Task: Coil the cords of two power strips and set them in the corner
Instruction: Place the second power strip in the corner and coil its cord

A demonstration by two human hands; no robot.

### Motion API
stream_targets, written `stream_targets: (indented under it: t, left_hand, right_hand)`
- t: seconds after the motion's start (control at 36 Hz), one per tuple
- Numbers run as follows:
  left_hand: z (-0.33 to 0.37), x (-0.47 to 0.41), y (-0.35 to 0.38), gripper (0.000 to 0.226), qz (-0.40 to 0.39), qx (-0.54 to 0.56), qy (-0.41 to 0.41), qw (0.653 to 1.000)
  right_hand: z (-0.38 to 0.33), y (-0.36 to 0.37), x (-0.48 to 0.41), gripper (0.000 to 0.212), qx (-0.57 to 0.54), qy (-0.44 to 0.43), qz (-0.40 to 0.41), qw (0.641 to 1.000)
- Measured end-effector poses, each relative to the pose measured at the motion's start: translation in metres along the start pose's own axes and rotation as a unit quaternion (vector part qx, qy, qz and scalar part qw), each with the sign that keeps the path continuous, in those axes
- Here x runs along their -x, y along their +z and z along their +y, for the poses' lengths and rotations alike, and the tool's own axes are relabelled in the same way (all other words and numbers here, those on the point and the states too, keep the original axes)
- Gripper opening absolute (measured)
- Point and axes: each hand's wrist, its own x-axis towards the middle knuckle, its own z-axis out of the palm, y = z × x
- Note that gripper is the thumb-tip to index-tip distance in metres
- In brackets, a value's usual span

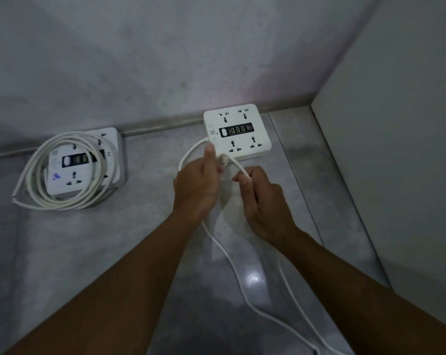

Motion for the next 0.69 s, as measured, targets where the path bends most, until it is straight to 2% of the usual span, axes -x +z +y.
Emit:
stream_targets:
  t: [0.06, 0.08, 0.19, 0.31, 0.39, 0.44, 0.58, 0.69]
  left_hand:
    - [0.013, -0.007, -0.008, 0.068, -0.022, 0.182, -0.100, 0.978]
    - [0.017, -0.012, -0.014, 0.068, -0.033, 0.234, -0.125, 0.964]
    - [0.027, -0.028, -0.034, 0.049, -0.119, 0.348, -0.140, 0.919]
    - [0.043, -0.035, -0.052, 0.034, -0.199, 0.501, -0.168, 0.826]
    - [0.051, -0.045, -0.065, 0.031, -0.217, 0.561, -0.172, 0.780]
    - [0.053, -0.052, -0.077, 0.029, -0.228, 0.582, -0.151, 0.765]
    - [0.048, -0.069, -0.115, 0.029, -0.231, 0.616, -0.081, 0.748]
    - [0.044, -0.074, -0.136, 0.029, -0.201, 0.623, -0.053, 0.754]
  right_hand:
    - [-0.006, 0.001, -0.005, 0.038, 0.013, -0.020, -0.020, 1.000]
    - [-0.007, 0.002, -0.006, 0.038, 0.021, -0.031, -0.030, 0.999]
    - [-0.014, 0.005, -0.008, 0.029, 0.049, -0.068, -0.078, 0.993]
    - [-0.008, 0.014, -0.001, 0.026, 0.068, -0.054, -0.172, 0.981]
    - [0.005, 0.016, 0.007, 0.019, 0.046, 0.012, -0.244, 0.969]
    - [0.014, 0.011, 0.014, 0.020, 0.010, 0.081, -0.297, 0.951]
    - [0.026, -0.013, 0.027, 0.037, -0.107, 0.301, -0.358, 0.877]
    - [0.031, -0.030, 0.025, 0.041, -0.111, 0.349, -0.361, 0.858]
